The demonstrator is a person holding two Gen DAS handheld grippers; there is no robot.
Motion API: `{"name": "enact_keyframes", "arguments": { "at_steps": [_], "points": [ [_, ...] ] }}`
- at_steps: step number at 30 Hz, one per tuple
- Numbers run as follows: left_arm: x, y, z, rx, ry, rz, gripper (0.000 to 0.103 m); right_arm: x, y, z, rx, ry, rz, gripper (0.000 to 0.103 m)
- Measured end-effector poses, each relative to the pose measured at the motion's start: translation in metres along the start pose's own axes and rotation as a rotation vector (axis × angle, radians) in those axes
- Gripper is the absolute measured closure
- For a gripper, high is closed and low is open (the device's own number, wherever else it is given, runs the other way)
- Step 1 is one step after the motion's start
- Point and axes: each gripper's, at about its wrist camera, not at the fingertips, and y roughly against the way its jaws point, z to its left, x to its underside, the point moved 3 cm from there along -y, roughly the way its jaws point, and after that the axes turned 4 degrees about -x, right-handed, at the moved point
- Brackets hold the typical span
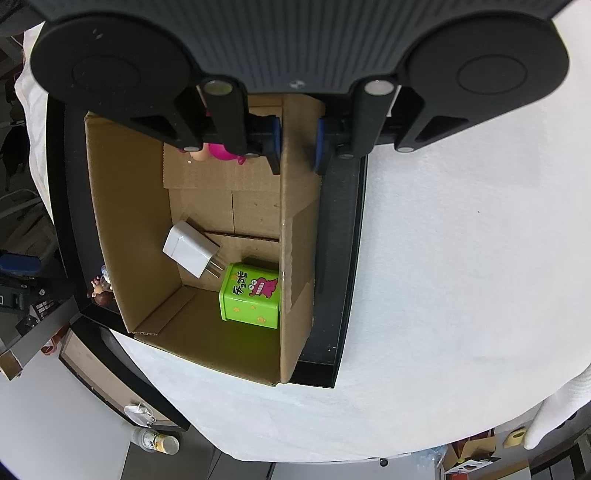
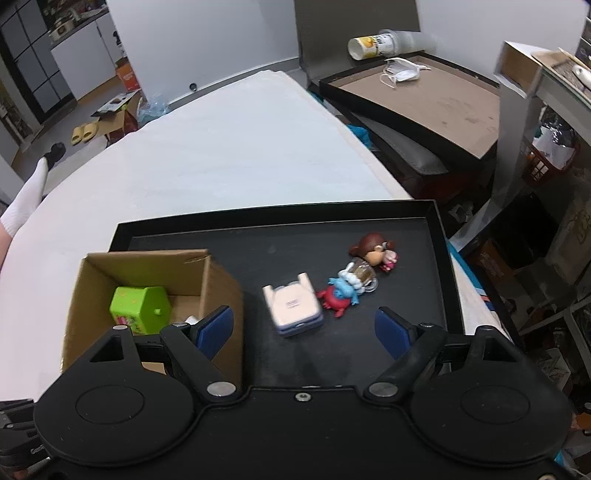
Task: Organize rigid objects
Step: 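Grasp the blue-red figure holding a beer mug with the right tool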
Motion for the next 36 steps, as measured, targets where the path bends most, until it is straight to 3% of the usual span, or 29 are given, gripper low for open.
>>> {"name": "enact_keyframes", "arguments": {
  "at_steps": [13,24,33,35,36],
  "points": [
    [0.001,-0.004,-0.005,-0.037,-0.016,0.013,0.087,0.0,-0.032,-0.049,-0.06,-0.147,-0.009,0.049],
    [0.0,-0.009,-0.008,-0.063,-0.015,0.028,0.088,-0.008,-0.07,-0.07,-0.056,-0.21,0.038,0.05],
    [0.0,-0.011,-0.01,-0.08,-0.017,0.035,0.088,-0.012,-0.099,-0.066,-0.016,-0.191,0.106,0.05],
    [0.0,-0.011,-0.01,-0.082,-0.017,0.035,0.088,-0.009,-0.107,-0.066,-0.024,-0.191,0.135,0.06],
    [0.0,-0.011,-0.01,-0.084,-0.018,0.035,0.088,-0.008,-0.107,-0.066,-0.05,-0.204,0.142,0.072]
  ]
}}
